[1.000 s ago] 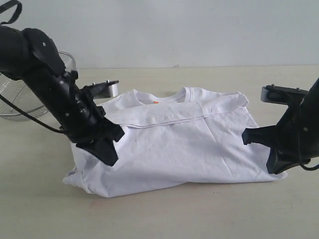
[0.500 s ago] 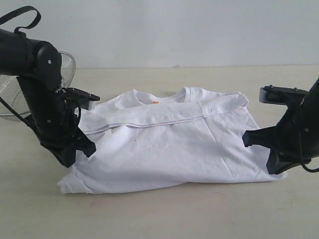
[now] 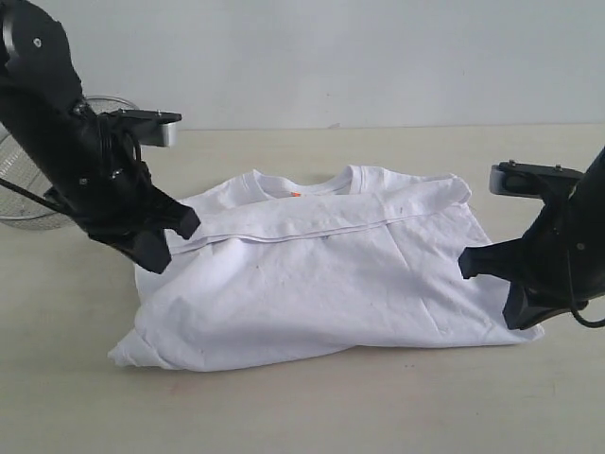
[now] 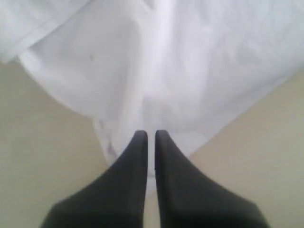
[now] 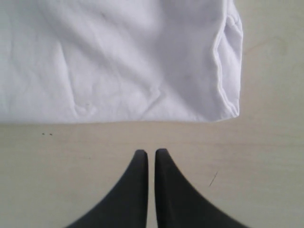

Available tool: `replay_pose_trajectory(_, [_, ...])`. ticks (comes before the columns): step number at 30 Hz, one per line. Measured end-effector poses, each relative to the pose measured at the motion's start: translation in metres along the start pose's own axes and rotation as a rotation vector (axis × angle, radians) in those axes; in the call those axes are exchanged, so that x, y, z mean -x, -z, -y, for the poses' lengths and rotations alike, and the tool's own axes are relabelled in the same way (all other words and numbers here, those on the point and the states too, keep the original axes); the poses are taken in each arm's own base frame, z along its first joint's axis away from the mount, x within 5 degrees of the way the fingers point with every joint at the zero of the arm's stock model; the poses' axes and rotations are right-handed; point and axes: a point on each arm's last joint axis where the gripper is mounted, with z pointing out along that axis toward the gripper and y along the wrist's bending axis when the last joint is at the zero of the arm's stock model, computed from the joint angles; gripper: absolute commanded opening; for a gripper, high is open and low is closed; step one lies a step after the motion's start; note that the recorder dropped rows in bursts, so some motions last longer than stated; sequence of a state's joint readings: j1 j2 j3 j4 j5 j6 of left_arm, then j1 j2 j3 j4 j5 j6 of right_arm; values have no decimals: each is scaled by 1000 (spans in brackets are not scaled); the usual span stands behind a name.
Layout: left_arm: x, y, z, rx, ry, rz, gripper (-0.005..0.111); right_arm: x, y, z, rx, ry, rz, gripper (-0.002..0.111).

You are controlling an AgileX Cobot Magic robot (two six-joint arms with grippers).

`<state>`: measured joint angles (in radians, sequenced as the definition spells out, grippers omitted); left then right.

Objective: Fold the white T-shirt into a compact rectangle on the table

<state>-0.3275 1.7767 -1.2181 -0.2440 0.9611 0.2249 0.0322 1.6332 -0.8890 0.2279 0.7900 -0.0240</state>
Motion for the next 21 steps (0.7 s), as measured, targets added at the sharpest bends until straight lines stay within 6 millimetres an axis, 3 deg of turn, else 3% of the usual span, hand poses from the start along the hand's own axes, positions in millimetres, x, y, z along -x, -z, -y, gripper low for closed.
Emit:
replay_pose_trajectory(5, [11, -36, 0, -91, 34, 12, 4, 6, 0, -2, 17, -2, 62, 0])
replay_pose_trajectory(10, [16, -48, 4, -130, 76, 31, 4, 16, -1, -7, 81, 14, 157, 0])
replay_pose_trajectory(17, [20, -69, -1, -118, 100, 37, 4, 31, -33, -6, 88, 7, 92, 0])
replay_pose_trajectory(21, [17, -80, -4, -94, 75, -5, 4, 32, -40, -5, 92, 1, 73, 0])
